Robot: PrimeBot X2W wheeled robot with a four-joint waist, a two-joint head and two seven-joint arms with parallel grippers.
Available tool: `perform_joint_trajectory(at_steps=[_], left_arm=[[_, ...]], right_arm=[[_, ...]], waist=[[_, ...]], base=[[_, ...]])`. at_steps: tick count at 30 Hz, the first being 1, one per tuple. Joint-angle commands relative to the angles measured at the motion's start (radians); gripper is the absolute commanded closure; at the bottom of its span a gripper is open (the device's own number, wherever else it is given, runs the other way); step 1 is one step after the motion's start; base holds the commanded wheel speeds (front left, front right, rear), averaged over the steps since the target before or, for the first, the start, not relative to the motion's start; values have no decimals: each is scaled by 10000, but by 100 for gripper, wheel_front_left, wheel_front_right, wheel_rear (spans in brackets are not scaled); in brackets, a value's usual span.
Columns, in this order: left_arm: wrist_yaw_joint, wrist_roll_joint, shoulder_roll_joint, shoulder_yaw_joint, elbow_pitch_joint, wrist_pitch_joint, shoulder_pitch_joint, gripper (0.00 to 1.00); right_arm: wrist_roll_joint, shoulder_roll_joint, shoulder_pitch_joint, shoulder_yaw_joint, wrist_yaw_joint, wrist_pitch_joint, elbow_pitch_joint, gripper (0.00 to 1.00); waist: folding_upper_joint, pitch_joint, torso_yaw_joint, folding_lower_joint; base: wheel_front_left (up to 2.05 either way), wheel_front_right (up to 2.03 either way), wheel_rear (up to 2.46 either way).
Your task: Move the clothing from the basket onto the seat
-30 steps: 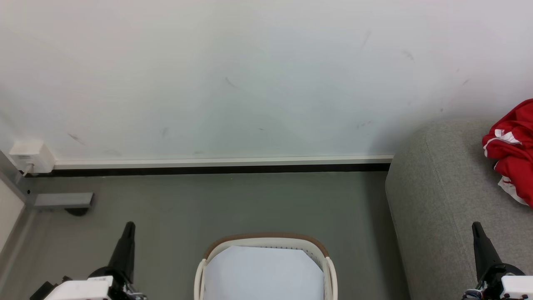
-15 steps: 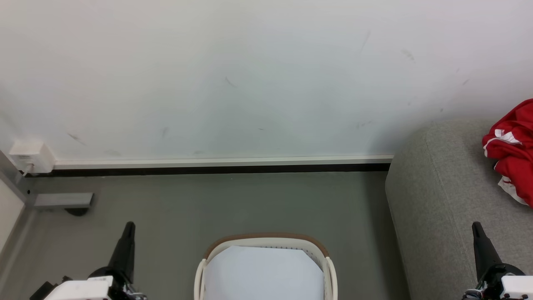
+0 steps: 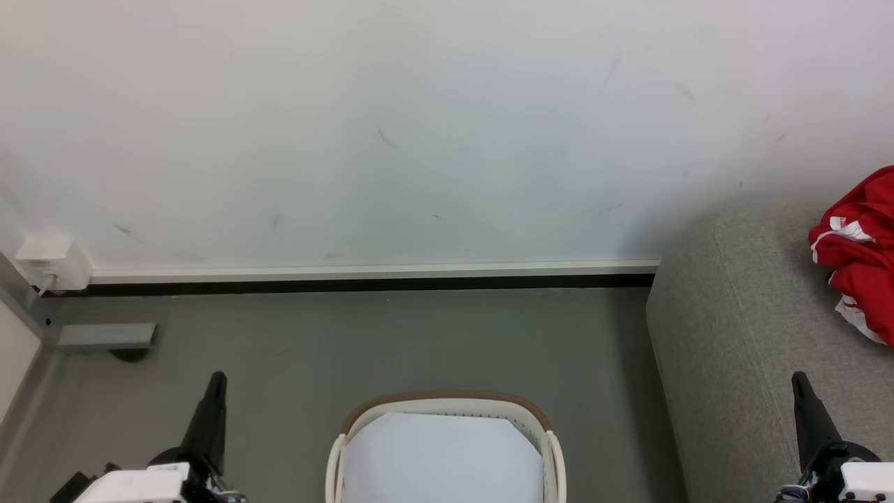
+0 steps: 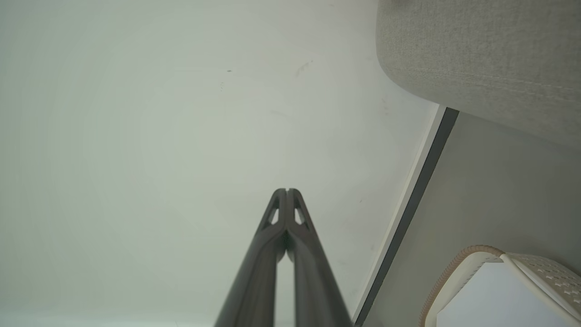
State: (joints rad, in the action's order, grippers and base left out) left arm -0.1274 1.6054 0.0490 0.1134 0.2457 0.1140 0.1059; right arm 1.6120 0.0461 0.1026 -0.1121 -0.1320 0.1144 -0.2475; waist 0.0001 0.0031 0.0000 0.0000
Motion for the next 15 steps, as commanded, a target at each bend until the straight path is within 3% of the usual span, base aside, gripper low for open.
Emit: perform_joint_trajectory(at_steps=[1, 15], left_arm=[[-64, 138, 22, 20, -3, 39, 79, 100], [-66, 138, 22, 20, -4, 38, 79, 100]], right_arm=[[22, 76, 129, -43, 25, 26, 51, 100], [22, 76, 130, -41, 25, 26, 51, 100]], waist=[[-1, 0, 0, 0], [-1, 0, 0, 0]], base=[[0, 0, 0], [0, 0, 0]])
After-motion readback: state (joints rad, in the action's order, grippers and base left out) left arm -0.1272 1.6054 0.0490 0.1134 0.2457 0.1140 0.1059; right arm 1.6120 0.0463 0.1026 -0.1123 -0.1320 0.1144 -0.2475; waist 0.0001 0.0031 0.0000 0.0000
